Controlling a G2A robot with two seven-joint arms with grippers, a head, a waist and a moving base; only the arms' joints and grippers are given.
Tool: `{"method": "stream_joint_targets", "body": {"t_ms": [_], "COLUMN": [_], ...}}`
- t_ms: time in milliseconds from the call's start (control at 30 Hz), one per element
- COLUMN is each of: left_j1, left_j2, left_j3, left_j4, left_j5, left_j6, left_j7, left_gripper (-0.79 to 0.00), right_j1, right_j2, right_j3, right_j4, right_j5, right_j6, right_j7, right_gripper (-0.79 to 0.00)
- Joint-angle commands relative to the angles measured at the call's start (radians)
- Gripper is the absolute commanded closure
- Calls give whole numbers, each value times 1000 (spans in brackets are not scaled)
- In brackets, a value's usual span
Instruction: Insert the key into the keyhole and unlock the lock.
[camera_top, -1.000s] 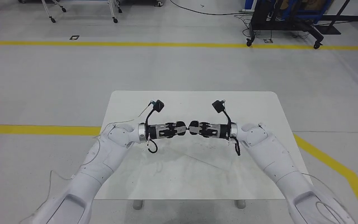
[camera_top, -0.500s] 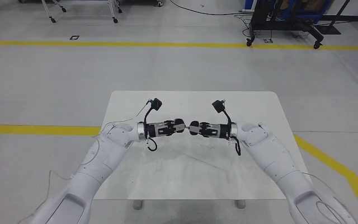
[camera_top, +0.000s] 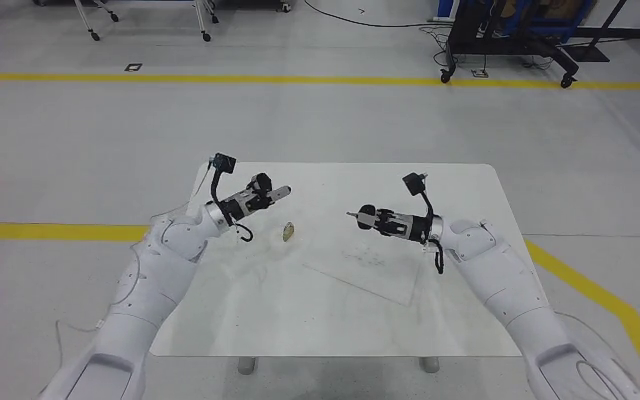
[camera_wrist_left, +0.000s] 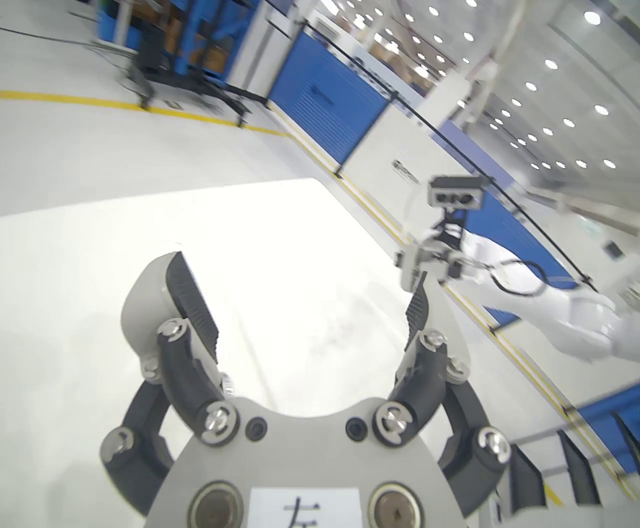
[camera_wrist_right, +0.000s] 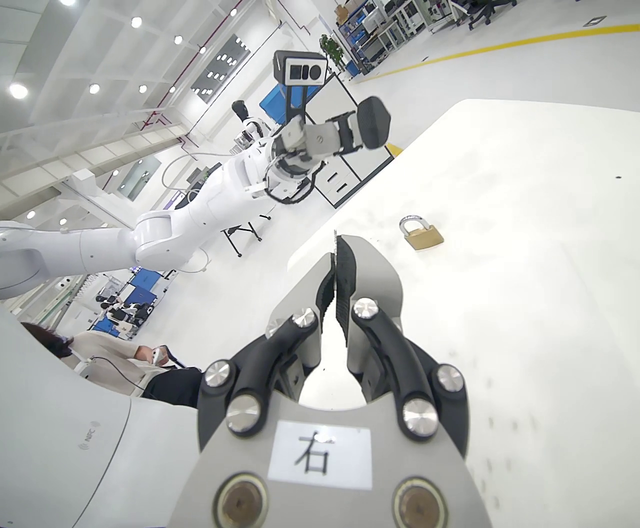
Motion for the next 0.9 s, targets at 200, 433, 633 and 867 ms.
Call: {"method": "stream_joint_targets", "body": {"t_ms": [200,433,633,867], "left_j1": [6,69,118,80], "left_j2": [5,49,65,42], "left_j3": [14,15,16,90], "left_j4": [-51,-234,-343,-305], "left_j5": [72,613,655,684], "left_j6": [-5,231,229,260], "left_j7": [-64,-157,-330,-323], "left_gripper": [-785,-785,-785,-480], "right_j1": [0,0,0,0], "right_j2": [0,0,0,0], "right_j3": [0,0,0,0], "right_j4": [0,0,0,0], "right_j5": [0,0,0,0], "right_j6": [0,0,0,0], "right_j7": [1,1,1,1], "right_gripper": [0,0,0,0]}}
